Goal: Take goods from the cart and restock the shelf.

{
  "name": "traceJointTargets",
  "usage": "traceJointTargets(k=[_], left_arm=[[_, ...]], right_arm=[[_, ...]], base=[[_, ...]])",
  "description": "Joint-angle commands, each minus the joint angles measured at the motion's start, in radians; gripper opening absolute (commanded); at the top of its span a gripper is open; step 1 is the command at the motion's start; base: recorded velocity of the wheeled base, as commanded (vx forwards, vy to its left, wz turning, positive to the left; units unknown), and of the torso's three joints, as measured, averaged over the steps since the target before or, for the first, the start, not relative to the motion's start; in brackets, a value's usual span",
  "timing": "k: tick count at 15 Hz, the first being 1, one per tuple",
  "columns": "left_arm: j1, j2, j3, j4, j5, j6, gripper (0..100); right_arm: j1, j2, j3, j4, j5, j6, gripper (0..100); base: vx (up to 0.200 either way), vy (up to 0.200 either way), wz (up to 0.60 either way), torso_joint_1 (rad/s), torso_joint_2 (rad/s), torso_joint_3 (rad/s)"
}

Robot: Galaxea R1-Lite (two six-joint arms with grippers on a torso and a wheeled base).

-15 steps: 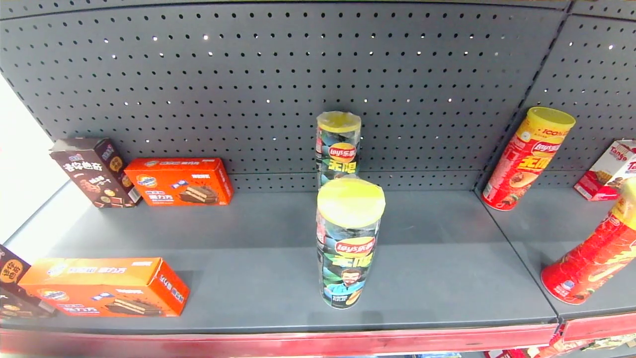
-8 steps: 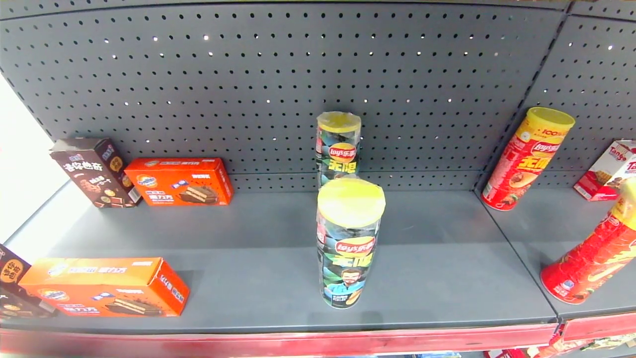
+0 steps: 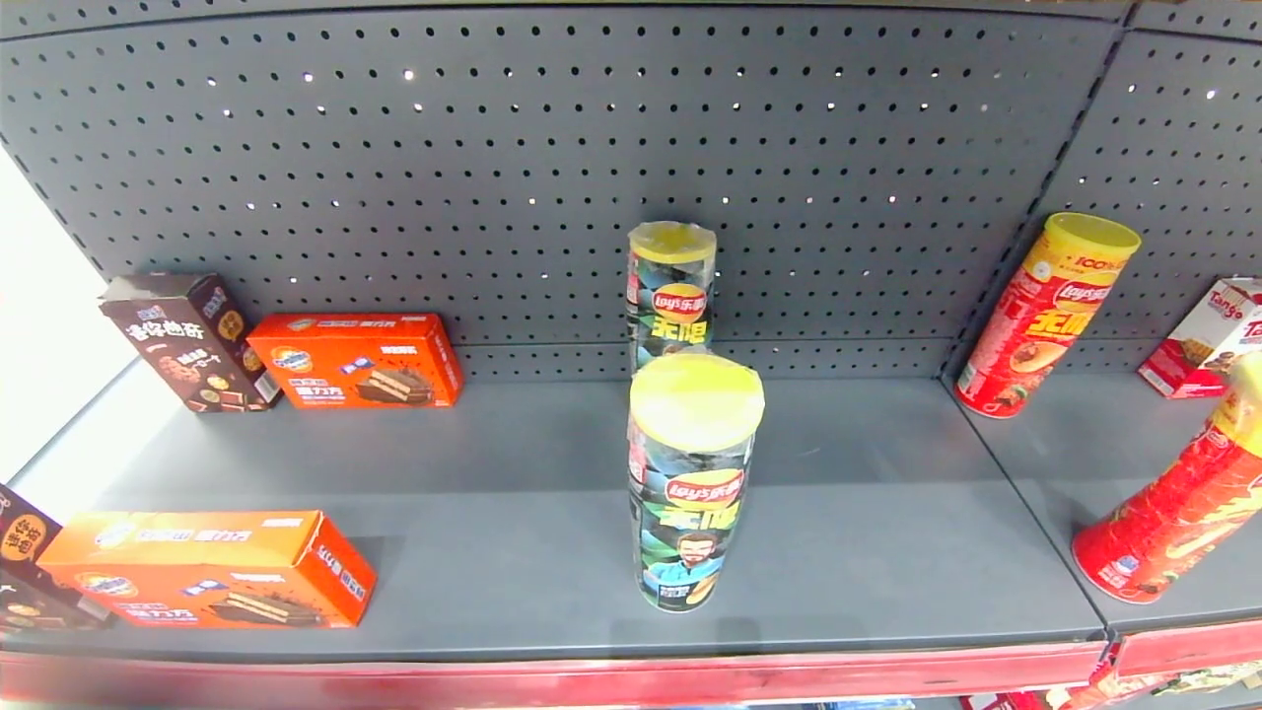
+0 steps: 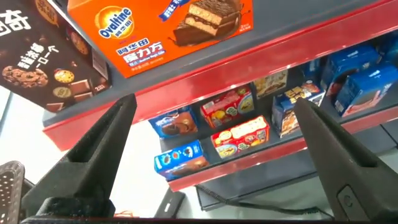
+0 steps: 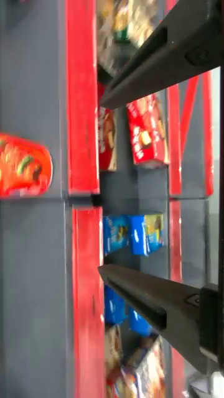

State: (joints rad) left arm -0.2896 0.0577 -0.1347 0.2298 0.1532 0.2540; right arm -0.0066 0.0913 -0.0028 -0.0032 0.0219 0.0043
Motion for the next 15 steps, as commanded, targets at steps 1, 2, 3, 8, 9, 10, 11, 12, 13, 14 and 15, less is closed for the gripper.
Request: traceJointTargets(k=[1, 2, 3, 8, 9, 10, 11, 12, 13, 14, 15], left_arm=[[0.006, 0.007, 0.0, 0.0, 0.002, -0.002, 100], [0.033, 0.031, 0.0, 0.002, 0.011, -0.004, 100], [0.102, 0.053, -0.002, 0.002, 0.011, -0.004, 100], [0.287, -0.058, 0.006, 0.0, -0.001, -0.145, 100], [0.287, -0.058, 0.01, -0.003, 0.002, -0.18, 100], [0.287, -0.058, 0.012, -0.006, -0.009, -0.216, 100], [0.287, -0.058, 0.02, -0.013, -0.055, -0.219, 100], [0.287, -0.058, 0.037, -0.061, -0.185, -0.219, 100], [0.287, -0.058, 0.053, -0.102, -0.285, -0.217, 100], [0.287, -0.058, 0.061, -0.119, -0.339, -0.217, 100], [0.287, -0.058, 0.064, -0.13, -0.403, -0.216, 100]], right_arm=[[0.007, -0.05, 0.003, 0.002, 0.0, -0.001, 100], [0.004, -0.074, 0.003, 0.002, 0.0, -0.001, 100], [0.005, -0.077, 0.003, 0.002, 0.0, 0.0, 100], [0.007, -0.079, 0.003, 0.002, 0.0, -0.001, 100], [0.007, -0.079, 0.003, 0.002, 0.0, -0.001, 100], [0.007, -0.079, 0.003, 0.002, 0.0, 0.0, 100], [0.007, -0.079, 0.003, 0.002, 0.0, -0.001, 100], [0.007, -0.079, 0.003, 0.002, 0.0, -0.001, 100], [0.007, -0.079, 0.003, 0.002, 0.0, 0.0, 100], [0.007, -0.079, 0.003, 0.002, 0.0, -0.001, 100], [0.007, -0.079, 0.003, 0.002, 0.0, -0.001, 100]], base=[[0.0, 0.0, 0.0, 0.0, 0.0, 0.0], [0.0, 0.0, 0.0, 0.0, 0.0, 0.0], [0.0, 0.0, 0.0, 0.0, 0.0, 0.0], [0.0, 0.0, 0.0, 0.0, 0.0, 0.0], [0.0, 0.0, 0.0, 0.0, 0.0, 0.0], [0.0, 0.0, 0.0, 0.0, 0.0, 0.0], [0.0, 0.0, 0.0, 0.0, 0.0, 0.0], [0.0, 0.0, 0.0, 0.0, 0.0, 0.0], [0.0, 0.0, 0.0, 0.0, 0.0, 0.0], [0.0, 0.0, 0.0, 0.0, 0.0, 0.0], [0.0, 0.0, 0.0, 0.0, 0.0, 0.0]])
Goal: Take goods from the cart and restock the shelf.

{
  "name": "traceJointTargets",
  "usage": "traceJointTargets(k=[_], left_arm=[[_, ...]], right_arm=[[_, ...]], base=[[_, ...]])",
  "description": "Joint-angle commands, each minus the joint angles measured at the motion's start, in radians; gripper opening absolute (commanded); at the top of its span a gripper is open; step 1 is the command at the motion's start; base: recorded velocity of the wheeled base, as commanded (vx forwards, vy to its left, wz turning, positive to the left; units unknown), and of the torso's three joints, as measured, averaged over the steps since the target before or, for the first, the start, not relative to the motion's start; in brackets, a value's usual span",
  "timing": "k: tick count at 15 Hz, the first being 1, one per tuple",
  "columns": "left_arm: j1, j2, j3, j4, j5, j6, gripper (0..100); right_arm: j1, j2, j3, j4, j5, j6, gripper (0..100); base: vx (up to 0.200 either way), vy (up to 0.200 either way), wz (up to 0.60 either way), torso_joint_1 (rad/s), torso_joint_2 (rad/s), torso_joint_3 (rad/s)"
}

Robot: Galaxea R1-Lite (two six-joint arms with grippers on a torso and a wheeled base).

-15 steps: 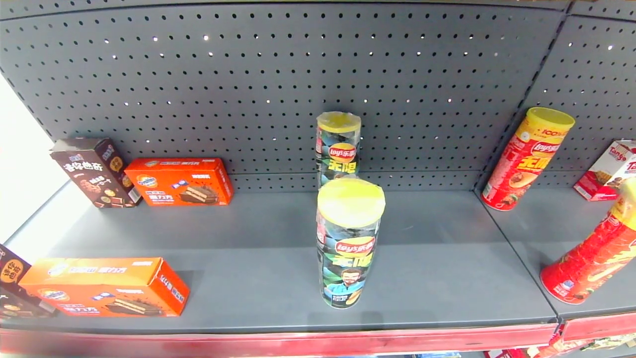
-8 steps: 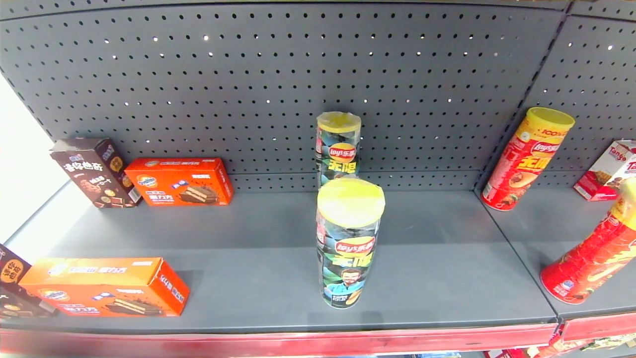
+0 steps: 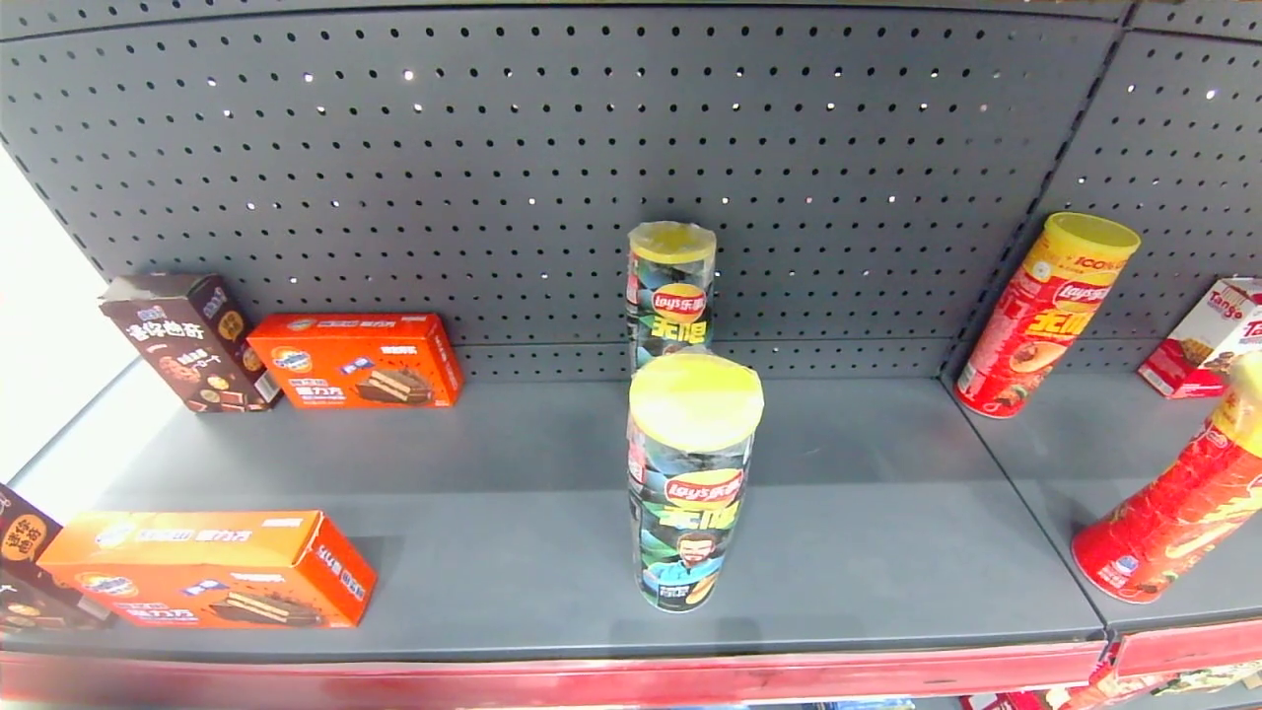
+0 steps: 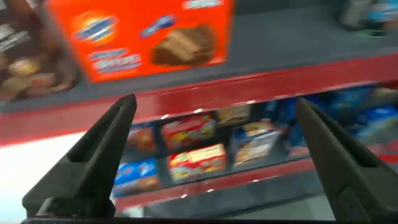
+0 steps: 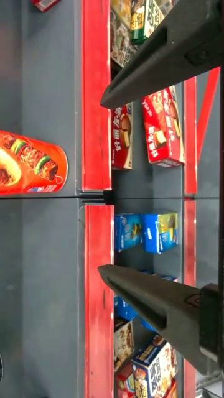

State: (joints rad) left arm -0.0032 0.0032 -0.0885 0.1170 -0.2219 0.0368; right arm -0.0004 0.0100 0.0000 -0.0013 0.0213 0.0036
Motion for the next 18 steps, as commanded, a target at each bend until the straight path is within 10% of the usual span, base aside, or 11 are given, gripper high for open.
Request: traceJointTargets(k=[1, 3, 5, 7, 10, 12, 18], left_arm=[[0.0, -0.003, 0.021, -0.022, -0.04, 0.002, 100], [0.0, -0.003, 0.047, -0.076, -0.007, -0.005, 100], [0.0, -0.003, 0.052, -0.082, 0.289, 0.005, 100], [0.0, -0.003, 0.059, -0.094, 0.408, 0.017, 100], [0.0, -0.003, 0.072, -0.117, 0.306, 0.014, 100], [0.0, -0.003, 0.089, -0.112, 0.13, 0.028, 100], [0.0, -0.003, 0.089, -0.114, 0.167, 0.025, 100]], right_arm=[[0.0, 0.002, 0.0, 0.0, 0.0, 0.001, 100], [0.0, 0.002, 0.0, 0.0, 0.0, 0.001, 100], [0.0, 0.002, 0.0, 0.0, 0.0, -0.001, 100], [0.0, 0.002, 0.0, 0.0, 0.0, 0.001, 100], [0.0, 0.002, 0.0, 0.0, 0.0, -0.001, 100], [0.0, 0.002, 0.0, 0.0, 0.0, -0.001, 100], [0.0, 0.002, 0.0, 0.0, 0.002, -0.001, 100]], base=[[0.0, 0.0, 0.0, 0.0, 0.0, 0.0], [0.0, 0.0, 0.0, 0.0, 0.0, 0.0], [0.0, 0.0, 0.0, 0.0, 0.0, 0.0], [0.0, 0.0, 0.0, 0.0, 0.0, 0.0], [0.0, 0.0, 0.0, 0.0, 0.0, 0.0], [0.0, 0.0, 0.0, 0.0, 0.0, 0.0], [0.0, 0.0, 0.0, 0.0, 0.0, 0.0]])
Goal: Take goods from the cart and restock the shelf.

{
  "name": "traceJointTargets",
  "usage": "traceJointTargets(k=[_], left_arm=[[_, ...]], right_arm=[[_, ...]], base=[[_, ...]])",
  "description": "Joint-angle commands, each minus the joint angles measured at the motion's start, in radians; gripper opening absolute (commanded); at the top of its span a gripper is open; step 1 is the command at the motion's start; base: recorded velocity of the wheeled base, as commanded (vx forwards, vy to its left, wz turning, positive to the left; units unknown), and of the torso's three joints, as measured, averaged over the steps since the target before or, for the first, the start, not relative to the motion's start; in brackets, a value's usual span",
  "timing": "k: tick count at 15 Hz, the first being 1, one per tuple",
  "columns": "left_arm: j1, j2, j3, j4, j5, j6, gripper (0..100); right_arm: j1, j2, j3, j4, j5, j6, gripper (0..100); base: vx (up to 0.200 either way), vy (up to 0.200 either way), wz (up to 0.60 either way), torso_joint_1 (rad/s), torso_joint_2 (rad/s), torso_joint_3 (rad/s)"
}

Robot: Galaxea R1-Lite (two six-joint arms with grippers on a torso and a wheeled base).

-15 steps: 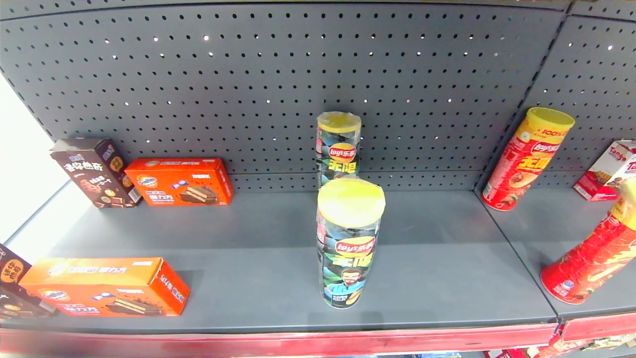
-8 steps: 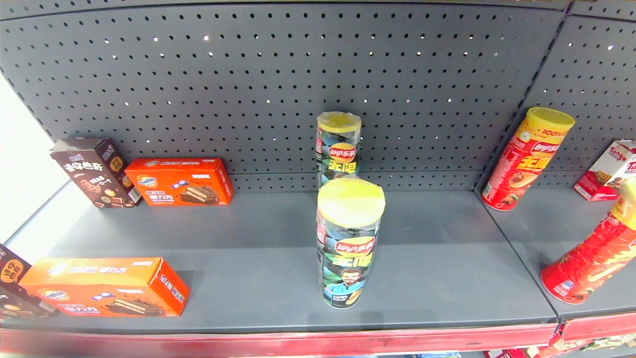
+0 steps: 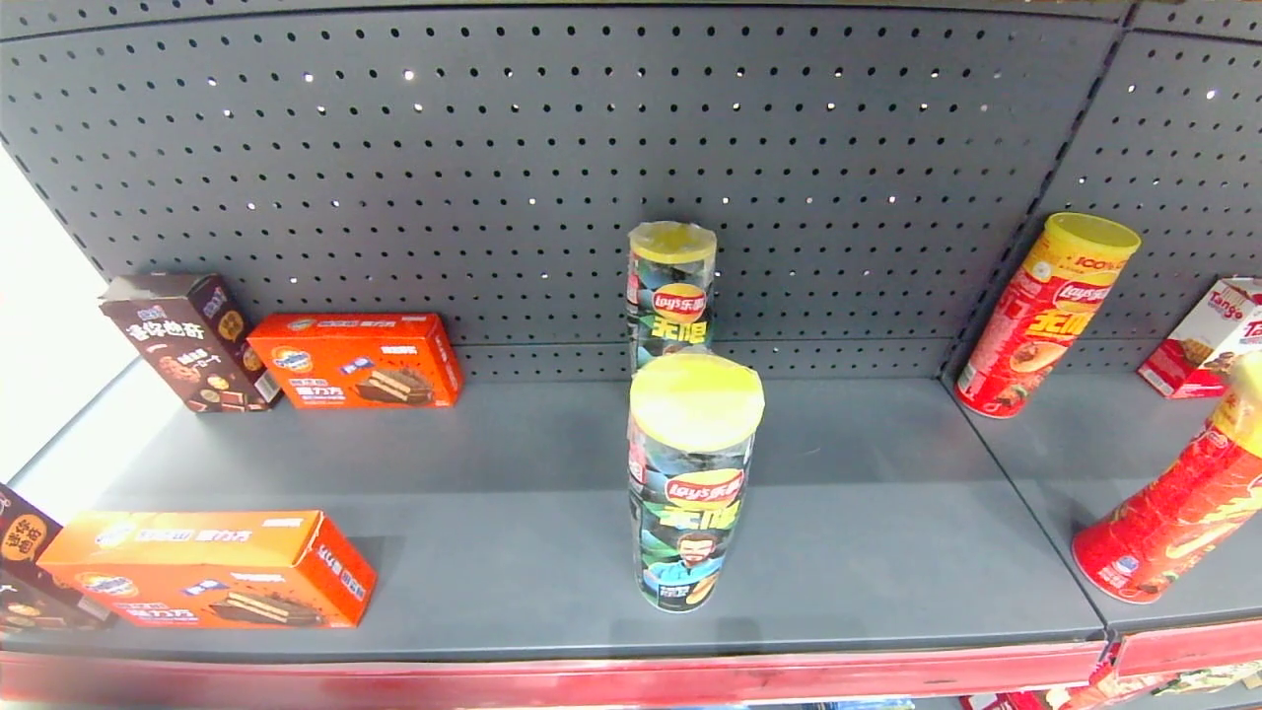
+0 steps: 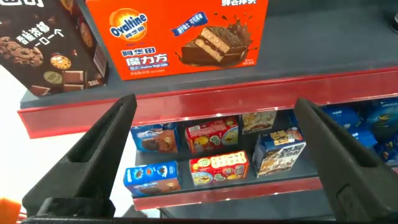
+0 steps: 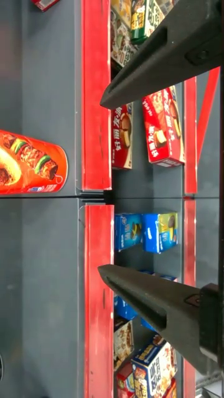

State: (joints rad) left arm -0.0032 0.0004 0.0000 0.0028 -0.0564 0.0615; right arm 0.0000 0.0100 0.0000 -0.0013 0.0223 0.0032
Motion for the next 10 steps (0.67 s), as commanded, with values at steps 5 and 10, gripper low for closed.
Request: traceJointTargets(k=[5, 10], left_arm=[[0.0, 0.0, 0.0, 0.0, -0.008, 0.0, 100], [0.0, 0.0, 0.0, 0.0, -0.022, -0.008, 100]], right_arm=[[0.0, 0.002, 0.0, -0.002, 0.001, 0.001, 100], [0.0, 0.002, 0.0, 0.0, 0.001, -0.002, 100]], base=[[0.0, 0.0, 0.0, 0.0, 0.0, 0.0], [0.0, 0.0, 0.0, 0.0, 0.0, 0.0]])
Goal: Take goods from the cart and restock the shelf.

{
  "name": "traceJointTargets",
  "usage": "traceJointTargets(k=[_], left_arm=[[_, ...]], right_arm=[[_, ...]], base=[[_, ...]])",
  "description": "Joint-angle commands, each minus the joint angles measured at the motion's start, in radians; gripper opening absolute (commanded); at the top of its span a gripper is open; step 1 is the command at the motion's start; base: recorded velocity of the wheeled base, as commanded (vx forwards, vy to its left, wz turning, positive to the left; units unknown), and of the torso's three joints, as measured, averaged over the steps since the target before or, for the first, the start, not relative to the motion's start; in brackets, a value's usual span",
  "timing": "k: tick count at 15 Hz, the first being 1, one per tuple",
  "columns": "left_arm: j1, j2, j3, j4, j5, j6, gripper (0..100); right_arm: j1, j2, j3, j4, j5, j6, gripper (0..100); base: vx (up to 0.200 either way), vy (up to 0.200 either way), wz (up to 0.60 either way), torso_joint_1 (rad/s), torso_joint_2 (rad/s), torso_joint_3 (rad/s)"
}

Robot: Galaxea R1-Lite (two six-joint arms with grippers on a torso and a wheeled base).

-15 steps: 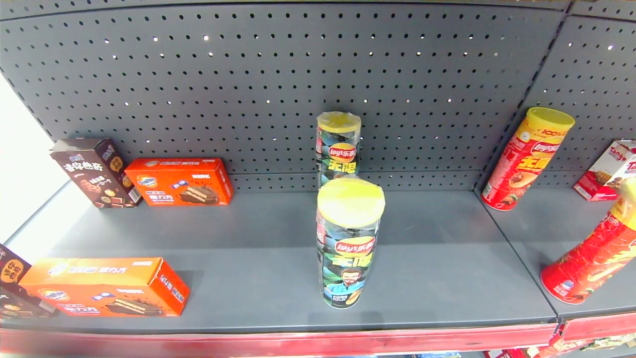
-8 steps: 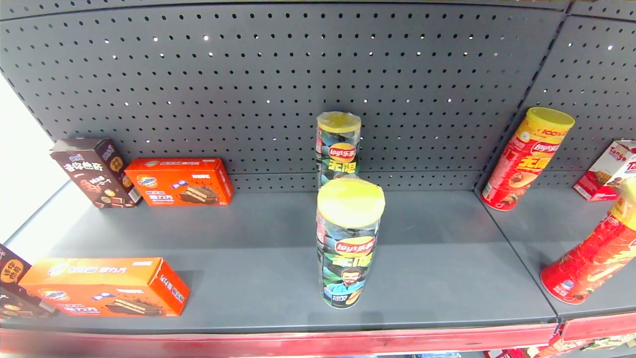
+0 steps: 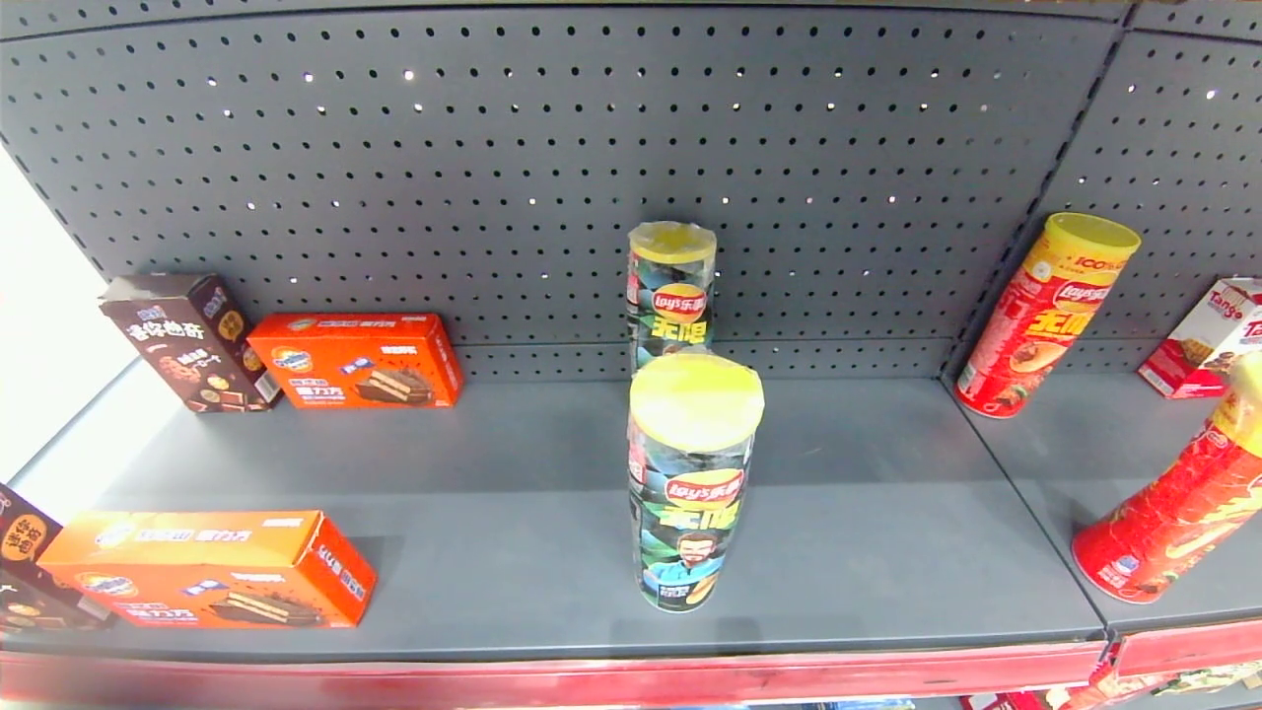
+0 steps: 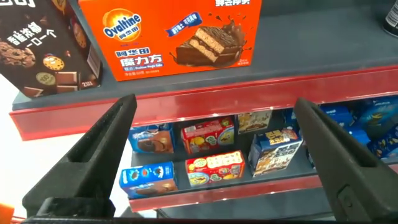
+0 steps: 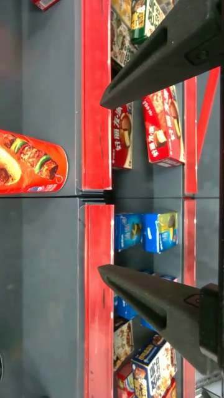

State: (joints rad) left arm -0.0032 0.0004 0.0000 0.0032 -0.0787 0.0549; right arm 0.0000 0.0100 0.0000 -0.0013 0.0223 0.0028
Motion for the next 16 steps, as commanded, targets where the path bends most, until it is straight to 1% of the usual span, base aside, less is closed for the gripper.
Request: traceJointTargets(k=[1, 3, 4, 5, 7, 8, 14, 16], left_arm=[[0.0, 0.0, 0.0, 0.0, 0.002, 0.003, 100], [0.0, 0.0, 0.0, 0.0, 0.01, 0.003, 100], [0.0, 0.0, 0.0, 0.0, 0.004, 0.011, 100], [0.0, 0.0, 0.0, 0.0, 0.004, 0.011, 100], [0.0, 0.0, 0.0, 0.0, 0.004, 0.01, 100], [0.0, 0.0, 0.0, 0.0, 0.004, 0.003, 100], [0.0, 0.0, 0.0, 0.0, 0.005, 0.0, 100], [0.0, 0.0, 0.0, 0.0, 0.007, 0.0, 100]], right_arm=[[0.0, 0.002, 0.0, 0.0, 0.001, 0.0, 100], [0.0, 0.002, 0.0, 0.0, 0.001, 0.0, 100], [0.0, 0.002, 0.0, 0.0, 0.001, 0.0, 100], [0.0, 0.004, 0.0, 0.0, 0.001, 0.0, 100], [0.0, 0.002, 0.0, 0.0, 0.001, 0.0, 100], [0.0, 0.002, 0.0, 0.0, 0.001, 0.0, 100], [0.0, 0.002, 0.0, 0.0, 0.001, -0.003, 100], [0.0, 0.002, 0.0, 0.0, 0.001, 0.002, 100]], base=[[0.0, 0.0, 0.0, 0.0, 0.0, 0.0], [0.0, 0.0, 0.0, 0.0, 0.0, 0.0], [0.0, 0.0, 0.0, 0.0, 0.0, 0.0], [0.0, 0.0, 0.0, 0.0, 0.0, 0.0], [0.0, 0.0, 0.0, 0.0, 0.0, 0.0], [0.0, 0.0, 0.0, 0.0, 0.0, 0.0], [0.0, 0.0, 0.0, 0.0, 0.0, 0.0], [0.0, 0.0, 0.6, 0.002, 0.0, 0.005]])
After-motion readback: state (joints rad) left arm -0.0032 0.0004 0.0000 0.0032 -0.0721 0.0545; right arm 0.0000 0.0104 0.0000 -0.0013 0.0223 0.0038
